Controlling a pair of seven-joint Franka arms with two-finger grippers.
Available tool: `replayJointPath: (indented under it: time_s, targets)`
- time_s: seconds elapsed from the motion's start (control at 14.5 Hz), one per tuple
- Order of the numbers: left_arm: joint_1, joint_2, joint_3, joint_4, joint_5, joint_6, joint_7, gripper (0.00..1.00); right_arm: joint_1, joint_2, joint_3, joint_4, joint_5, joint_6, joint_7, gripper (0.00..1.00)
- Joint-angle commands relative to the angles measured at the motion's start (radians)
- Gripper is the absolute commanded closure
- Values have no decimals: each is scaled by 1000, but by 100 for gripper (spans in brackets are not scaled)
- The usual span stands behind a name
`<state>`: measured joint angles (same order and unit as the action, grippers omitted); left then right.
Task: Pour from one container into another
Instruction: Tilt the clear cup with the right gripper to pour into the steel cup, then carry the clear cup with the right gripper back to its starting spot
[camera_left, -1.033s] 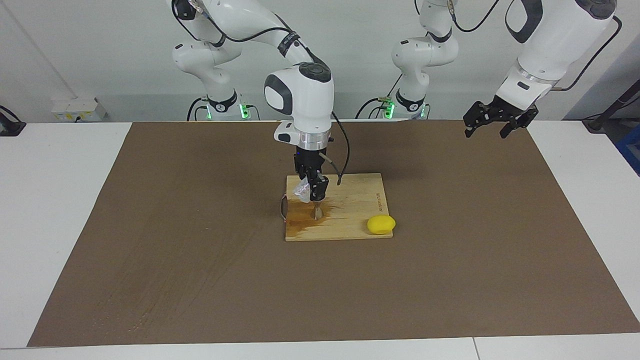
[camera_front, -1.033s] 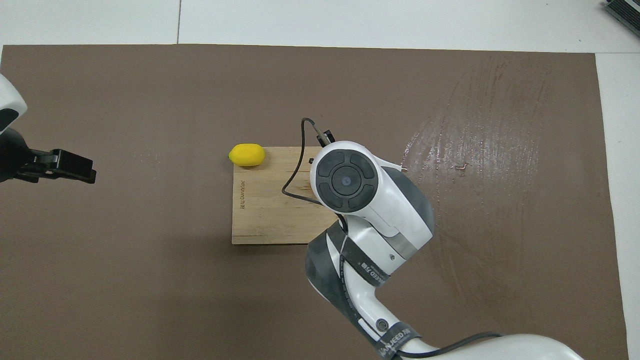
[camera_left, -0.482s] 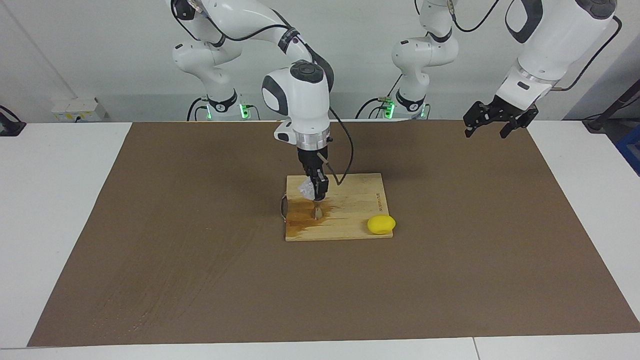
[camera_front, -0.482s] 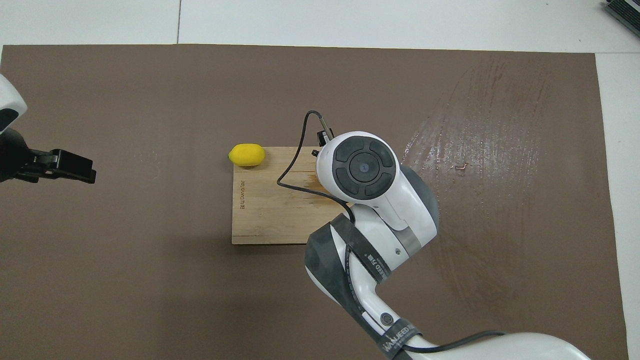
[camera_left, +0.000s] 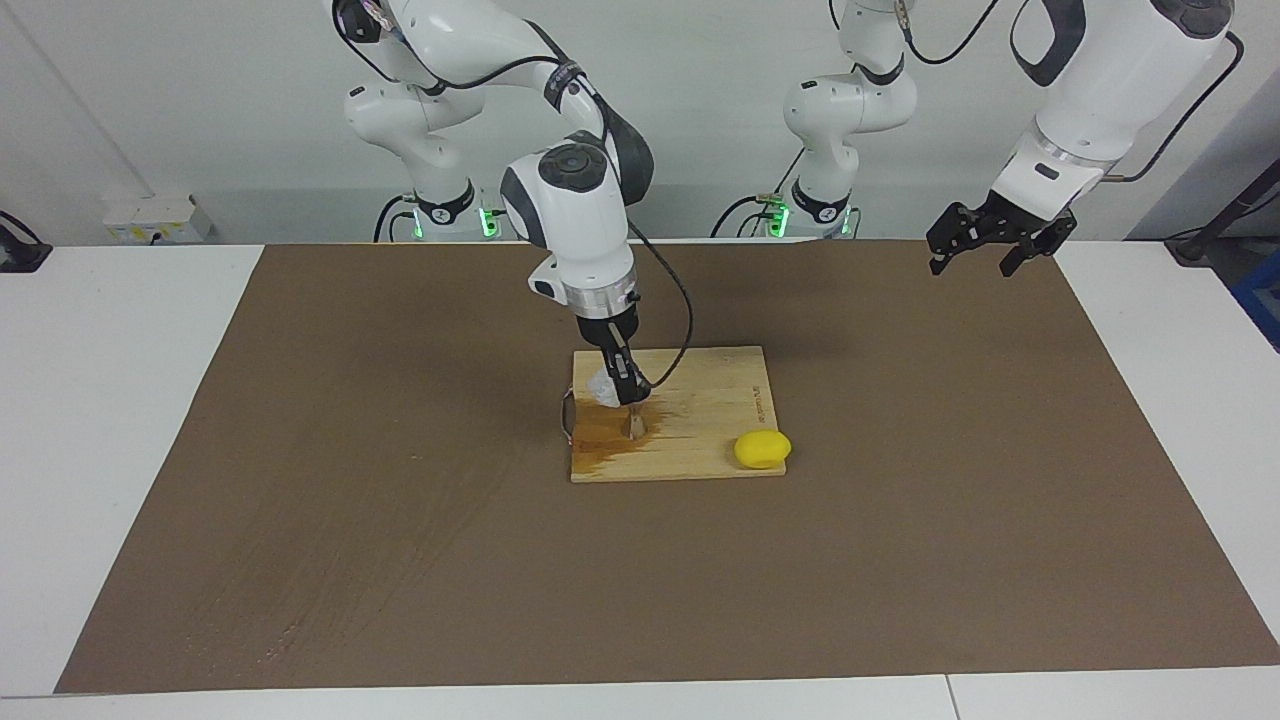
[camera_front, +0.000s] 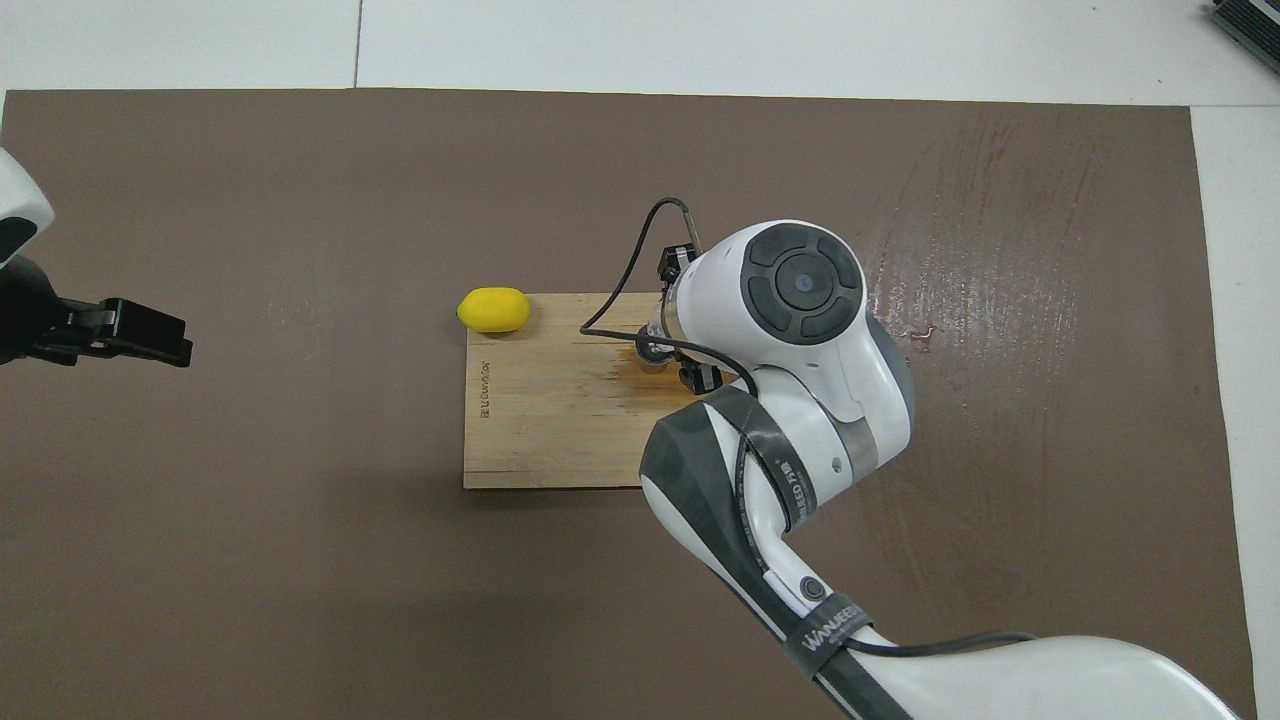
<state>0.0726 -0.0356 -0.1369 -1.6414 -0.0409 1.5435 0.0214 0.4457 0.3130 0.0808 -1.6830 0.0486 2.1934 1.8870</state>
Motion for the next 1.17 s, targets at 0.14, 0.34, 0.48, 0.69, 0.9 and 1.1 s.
replayJointPath:
  time_s: [0.14,0.34,0.48,0.69,0.9,1.1]
  targets:
    - [9,-9,-3,-11,-13,6,9,0,-42,15,10,8,117,34,6,100]
    - [9,-9,-3,-11,-13,4,9,0,-97,15,10,-14,222,38,0,100]
    - [9,-9,-4,-11,-13,6,9,0,-154,12,10,-40,316,40,-57,100]
    - [9,-9,-4,-11,-13,6,9,0,-228,-3,11,-90,443,40,-181,100]
    - [9,-9,-4,-11,-13,6,9,0,-306,-20,11,-148,591,40,-310,100]
    - [9,-9,-4,-11,-11,4,9,0,-366,-32,10,-199,703,37,-426,100]
